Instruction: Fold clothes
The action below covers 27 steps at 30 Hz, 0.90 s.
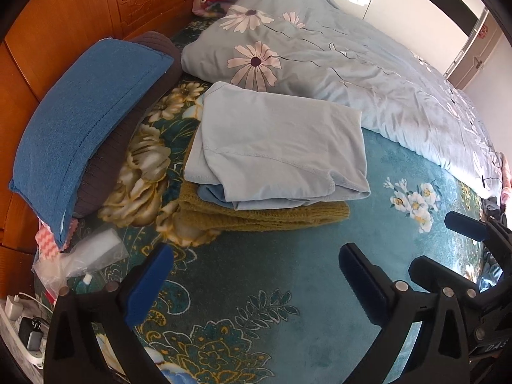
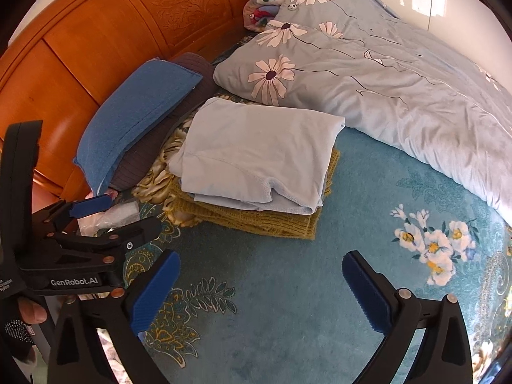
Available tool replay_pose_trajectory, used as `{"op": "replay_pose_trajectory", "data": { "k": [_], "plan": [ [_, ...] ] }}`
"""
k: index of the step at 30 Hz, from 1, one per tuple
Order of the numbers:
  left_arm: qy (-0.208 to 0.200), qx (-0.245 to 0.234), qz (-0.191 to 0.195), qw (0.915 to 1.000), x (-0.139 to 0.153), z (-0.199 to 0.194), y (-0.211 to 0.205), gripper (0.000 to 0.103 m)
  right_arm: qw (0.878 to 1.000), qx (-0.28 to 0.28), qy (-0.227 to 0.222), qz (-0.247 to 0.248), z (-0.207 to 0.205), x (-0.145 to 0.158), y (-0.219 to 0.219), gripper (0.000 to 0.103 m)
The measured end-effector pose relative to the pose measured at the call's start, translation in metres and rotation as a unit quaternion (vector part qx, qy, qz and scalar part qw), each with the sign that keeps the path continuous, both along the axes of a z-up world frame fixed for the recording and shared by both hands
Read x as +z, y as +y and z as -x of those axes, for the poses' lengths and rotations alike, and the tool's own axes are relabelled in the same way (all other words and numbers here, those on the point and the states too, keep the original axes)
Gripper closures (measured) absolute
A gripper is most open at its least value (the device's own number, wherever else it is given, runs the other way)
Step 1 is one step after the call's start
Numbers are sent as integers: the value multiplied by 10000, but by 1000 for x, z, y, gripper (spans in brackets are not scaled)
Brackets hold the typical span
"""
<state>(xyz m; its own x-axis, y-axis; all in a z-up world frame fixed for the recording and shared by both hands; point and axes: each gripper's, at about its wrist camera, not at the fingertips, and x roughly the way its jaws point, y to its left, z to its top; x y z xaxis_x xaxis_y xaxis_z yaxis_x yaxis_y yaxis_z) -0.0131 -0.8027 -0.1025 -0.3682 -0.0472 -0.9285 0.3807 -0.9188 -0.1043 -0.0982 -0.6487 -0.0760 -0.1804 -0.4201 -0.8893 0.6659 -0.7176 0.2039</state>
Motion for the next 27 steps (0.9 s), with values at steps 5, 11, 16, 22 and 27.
{"op": "replay_pose_trajectory", "data": {
  "k": [5, 11, 16, 22, 27],
  "plan": [
    [-23, 290, -49, 9996, 9, -16, 14, 0, 9998, 151, -41, -83, -16, 7, 12, 0],
    [86, 482, -34, 9988, 27, -35, 31, 0, 9997, 205, -52, -121, -33, 20, 32, 0],
    [191, 592, -134, 9980, 40, -46, 37, 0, 9997, 180, -96, -163, -41, 28, 44, 0],
    [169, 519, 76, 9985, 54, -50, 46, 0, 9997, 193, -22, -119, -49, 43, 51, 0],
    [50, 544, 227, 9983, 59, -54, 47, 0, 9999, 120, -1, -106, -52, 52, 56, 0]
  ]
}}
